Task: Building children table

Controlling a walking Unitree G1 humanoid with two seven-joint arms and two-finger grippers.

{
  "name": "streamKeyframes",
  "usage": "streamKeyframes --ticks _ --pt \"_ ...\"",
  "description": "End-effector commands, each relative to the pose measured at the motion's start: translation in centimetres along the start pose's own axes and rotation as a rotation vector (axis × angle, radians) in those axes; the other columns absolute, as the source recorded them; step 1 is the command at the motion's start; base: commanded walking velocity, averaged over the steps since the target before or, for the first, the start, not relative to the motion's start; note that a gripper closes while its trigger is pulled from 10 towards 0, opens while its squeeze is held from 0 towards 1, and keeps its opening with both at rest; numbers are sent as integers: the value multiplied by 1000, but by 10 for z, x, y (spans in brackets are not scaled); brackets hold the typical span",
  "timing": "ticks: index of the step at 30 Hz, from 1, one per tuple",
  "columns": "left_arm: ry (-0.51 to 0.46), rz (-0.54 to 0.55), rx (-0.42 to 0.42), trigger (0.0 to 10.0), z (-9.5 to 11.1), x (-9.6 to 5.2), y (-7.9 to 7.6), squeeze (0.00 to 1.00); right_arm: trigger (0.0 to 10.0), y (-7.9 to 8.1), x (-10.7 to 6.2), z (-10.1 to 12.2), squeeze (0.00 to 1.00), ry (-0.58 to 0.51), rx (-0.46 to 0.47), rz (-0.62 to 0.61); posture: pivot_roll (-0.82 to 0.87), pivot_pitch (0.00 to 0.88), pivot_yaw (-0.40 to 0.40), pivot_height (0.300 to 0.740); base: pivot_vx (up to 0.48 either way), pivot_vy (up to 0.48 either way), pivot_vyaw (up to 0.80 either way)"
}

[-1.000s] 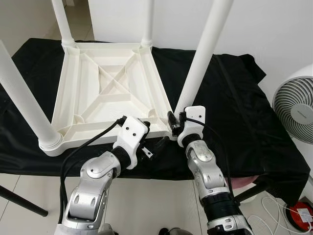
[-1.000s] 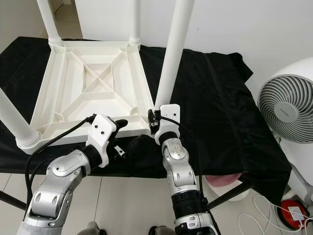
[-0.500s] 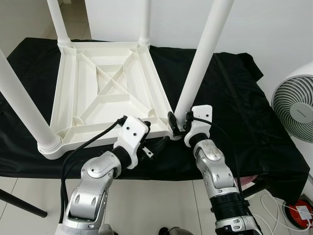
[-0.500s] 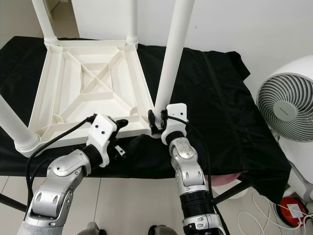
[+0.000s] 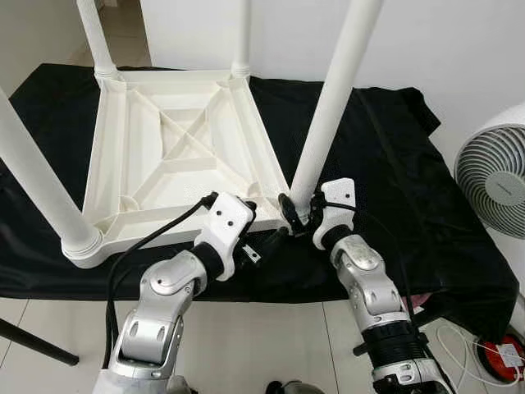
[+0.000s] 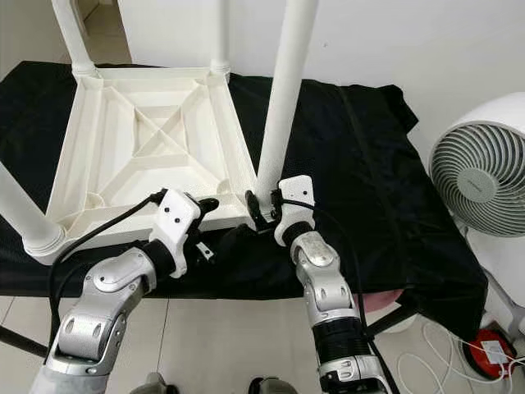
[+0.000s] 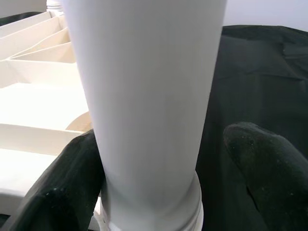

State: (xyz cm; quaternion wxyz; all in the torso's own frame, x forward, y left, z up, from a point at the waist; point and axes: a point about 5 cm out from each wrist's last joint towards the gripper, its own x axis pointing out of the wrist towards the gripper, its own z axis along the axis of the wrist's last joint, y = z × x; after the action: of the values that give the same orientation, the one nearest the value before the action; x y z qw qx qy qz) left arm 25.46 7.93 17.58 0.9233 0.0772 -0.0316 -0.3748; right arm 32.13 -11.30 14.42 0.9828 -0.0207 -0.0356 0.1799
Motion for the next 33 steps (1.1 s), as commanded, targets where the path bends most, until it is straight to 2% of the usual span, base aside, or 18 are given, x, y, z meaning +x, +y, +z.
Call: streamKeyframes --ticks 1,9,16,22,33 --pt "7 83 4 10000 -2 1 3 0 10000 -3 -1 -4 0 20 -6 1 -28 66 -57 740 0 0 0" --pt "11 71 -5 10000 -3 -1 0 0 10000 -2 -5 -5 0 17 -30 57 -21 72 -55 740 0 0 0" --pt "20 63 -2 10000 -5 -3 -1 0 10000 -5 -5 -3 0 16 -44 58 -6 75 -72 740 0 0 0" --pt "21 89 -7 10000 -5 -6 -3 0 10000 -7 0 3 0 -1 -21 58 19 76 -81 740 0 0 0" --pt "23 80 -15 10000 -5 -7 -6 0 10000 -9 5 8 0 -11 -49 80 4 91 -76 740 0 0 0"
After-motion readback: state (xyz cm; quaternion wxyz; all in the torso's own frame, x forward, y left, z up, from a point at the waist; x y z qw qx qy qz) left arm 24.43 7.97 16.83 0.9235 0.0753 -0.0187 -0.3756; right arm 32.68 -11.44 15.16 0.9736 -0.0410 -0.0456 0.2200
